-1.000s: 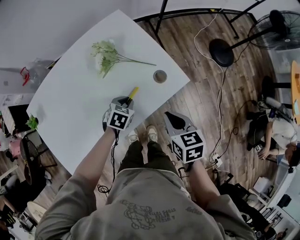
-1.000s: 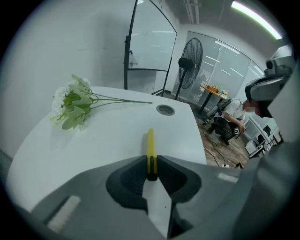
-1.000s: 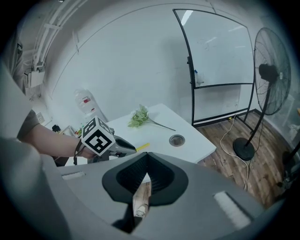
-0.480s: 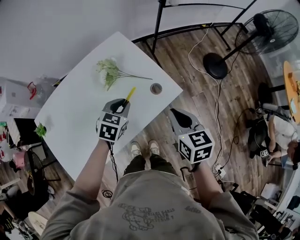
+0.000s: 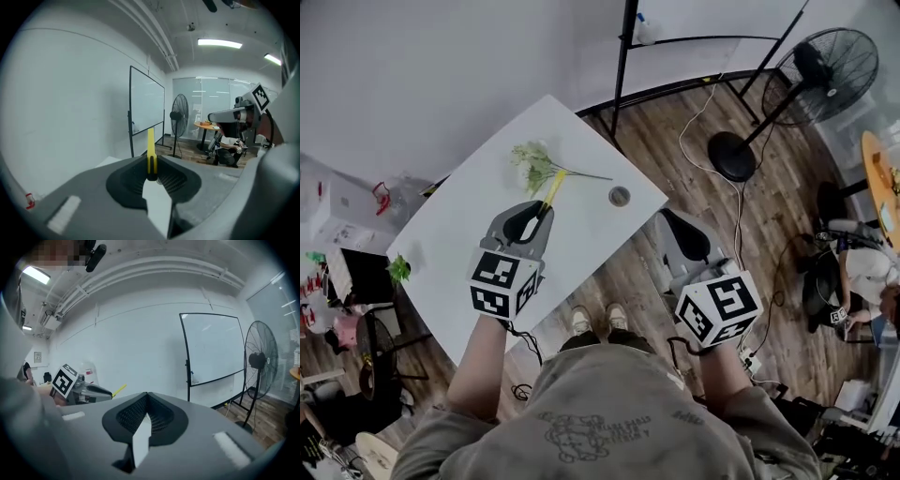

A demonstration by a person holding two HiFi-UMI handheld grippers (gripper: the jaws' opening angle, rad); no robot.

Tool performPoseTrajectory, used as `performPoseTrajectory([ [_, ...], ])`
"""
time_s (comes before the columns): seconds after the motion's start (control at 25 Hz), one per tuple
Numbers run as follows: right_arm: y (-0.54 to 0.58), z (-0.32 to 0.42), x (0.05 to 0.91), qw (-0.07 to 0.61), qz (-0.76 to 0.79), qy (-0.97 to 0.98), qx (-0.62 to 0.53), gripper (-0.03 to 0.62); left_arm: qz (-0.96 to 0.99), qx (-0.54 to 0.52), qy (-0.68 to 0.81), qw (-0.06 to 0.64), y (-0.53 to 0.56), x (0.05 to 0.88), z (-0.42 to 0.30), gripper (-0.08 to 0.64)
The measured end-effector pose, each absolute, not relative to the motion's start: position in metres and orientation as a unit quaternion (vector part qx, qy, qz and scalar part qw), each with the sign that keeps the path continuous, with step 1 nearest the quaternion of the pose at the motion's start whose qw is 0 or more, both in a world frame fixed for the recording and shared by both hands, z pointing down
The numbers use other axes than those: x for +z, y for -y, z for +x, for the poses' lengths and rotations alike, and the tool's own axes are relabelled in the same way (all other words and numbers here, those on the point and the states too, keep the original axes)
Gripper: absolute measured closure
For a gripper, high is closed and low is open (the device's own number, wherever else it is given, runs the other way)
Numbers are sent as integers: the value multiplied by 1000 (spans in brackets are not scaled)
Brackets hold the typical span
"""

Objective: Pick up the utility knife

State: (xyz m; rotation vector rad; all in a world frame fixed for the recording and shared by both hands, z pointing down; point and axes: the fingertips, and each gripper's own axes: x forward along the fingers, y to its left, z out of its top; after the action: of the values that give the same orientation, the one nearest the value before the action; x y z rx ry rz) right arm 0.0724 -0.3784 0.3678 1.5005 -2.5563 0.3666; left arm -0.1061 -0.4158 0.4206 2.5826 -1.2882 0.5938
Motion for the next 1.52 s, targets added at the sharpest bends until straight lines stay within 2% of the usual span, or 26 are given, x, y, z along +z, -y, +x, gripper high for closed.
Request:
performPoseTrajectory([
  [0.32,357,72,318,54,506,858,62,565,874,157,458,39,388,341,-133,495],
  [0.6,342,59,307,63,475,877,39,565,860,112,497,21,367,303,-158,495],
  [1.52,347,38,333,62,443,890,89,565,841,113,527,51,333,322,-180,495],
])
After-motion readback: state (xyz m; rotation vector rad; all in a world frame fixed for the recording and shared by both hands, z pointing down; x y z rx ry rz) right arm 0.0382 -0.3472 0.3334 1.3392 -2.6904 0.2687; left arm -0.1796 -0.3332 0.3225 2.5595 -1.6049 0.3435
